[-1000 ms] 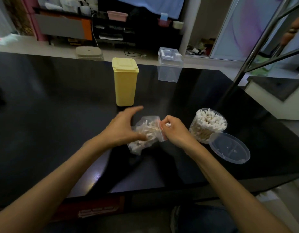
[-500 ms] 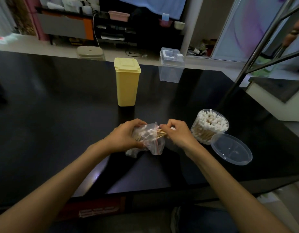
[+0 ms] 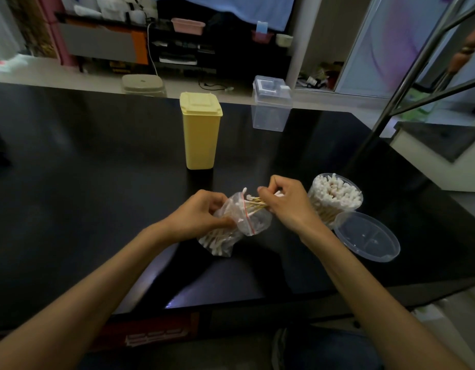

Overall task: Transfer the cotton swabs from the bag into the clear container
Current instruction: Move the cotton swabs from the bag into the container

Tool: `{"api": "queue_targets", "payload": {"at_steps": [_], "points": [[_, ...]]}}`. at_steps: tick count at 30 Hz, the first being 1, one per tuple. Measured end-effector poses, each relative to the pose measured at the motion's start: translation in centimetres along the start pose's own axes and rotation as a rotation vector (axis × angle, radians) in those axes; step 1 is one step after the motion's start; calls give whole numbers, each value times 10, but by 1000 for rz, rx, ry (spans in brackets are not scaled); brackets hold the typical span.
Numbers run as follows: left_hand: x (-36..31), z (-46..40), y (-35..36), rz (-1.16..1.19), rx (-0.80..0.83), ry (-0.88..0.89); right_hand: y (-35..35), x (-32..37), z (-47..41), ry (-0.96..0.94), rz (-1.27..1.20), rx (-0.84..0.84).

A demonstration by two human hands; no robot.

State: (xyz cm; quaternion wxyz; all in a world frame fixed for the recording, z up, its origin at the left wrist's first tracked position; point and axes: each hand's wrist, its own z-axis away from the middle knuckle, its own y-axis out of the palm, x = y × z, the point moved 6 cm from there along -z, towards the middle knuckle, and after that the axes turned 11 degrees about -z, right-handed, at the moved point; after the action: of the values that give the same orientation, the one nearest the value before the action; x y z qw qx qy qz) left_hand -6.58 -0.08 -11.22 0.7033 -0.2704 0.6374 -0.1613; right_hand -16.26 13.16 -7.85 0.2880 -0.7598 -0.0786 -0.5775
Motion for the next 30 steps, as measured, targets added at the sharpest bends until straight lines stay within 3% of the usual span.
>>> {"api": "queue_targets", "payload": {"at_steps": [10, 17, 22, 25, 30], "points": [[-1, -1, -7, -35, -43, -16, -31, 10, 0, 159, -213, -100], [3, 0, -20, -461, -165, -166, -31, 13, 3, 191, -330, -127], [6, -3, -20, -393, -166, -190, -42, 24, 6, 168, -412, -142], [2, -2, -23, -392, -217, -144, -66, 38, 5, 109, -504, -195], [-10, 0, -18, -509, -370, 83, -123, 56, -2, 57, -538, -255]]}}
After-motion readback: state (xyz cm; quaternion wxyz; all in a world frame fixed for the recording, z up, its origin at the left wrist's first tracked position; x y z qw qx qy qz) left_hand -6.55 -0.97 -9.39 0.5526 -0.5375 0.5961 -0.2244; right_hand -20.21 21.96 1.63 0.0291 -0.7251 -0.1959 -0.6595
